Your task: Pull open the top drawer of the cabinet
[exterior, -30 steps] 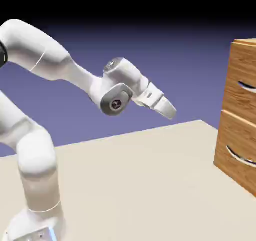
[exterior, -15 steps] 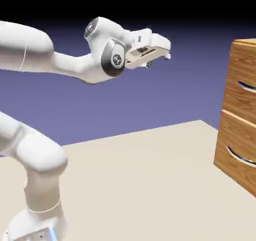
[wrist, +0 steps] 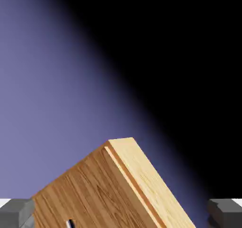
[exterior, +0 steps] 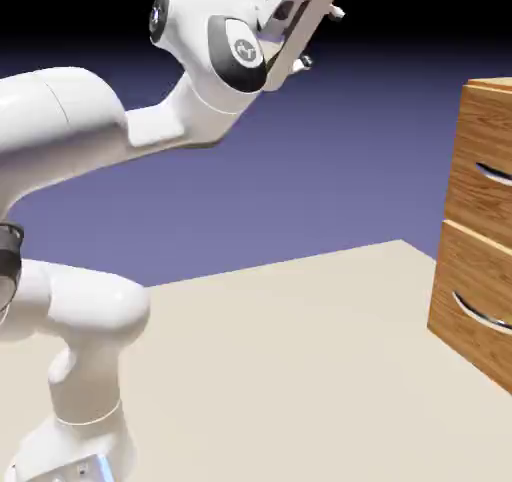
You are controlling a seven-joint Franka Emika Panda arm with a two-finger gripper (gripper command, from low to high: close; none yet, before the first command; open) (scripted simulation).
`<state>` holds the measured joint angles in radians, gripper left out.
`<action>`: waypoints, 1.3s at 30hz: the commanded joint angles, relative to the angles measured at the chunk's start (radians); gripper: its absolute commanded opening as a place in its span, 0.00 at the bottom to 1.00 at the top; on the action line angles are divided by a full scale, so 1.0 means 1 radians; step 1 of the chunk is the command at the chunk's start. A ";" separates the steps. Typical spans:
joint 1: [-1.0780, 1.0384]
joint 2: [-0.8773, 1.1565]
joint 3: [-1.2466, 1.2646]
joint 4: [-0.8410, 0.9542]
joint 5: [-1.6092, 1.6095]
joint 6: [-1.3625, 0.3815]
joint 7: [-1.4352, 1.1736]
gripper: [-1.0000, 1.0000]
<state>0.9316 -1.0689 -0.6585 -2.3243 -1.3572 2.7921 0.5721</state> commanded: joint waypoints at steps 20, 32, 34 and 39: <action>0.589 -0.320 -0.422 0.311 -0.870 -0.157 -0.108 0.50; 0.943 -0.512 -0.675 0.498 -1.392 -0.251 -0.173 0.50; 0.967 -0.525 -0.692 0.511 -1.427 -0.257 -0.178 0.50; 1.087 -0.516 -0.699 0.692 -1.420 -0.197 -0.207 0.50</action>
<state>2.0181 -1.5845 -1.3574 -1.6326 -2.7767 2.5952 0.3648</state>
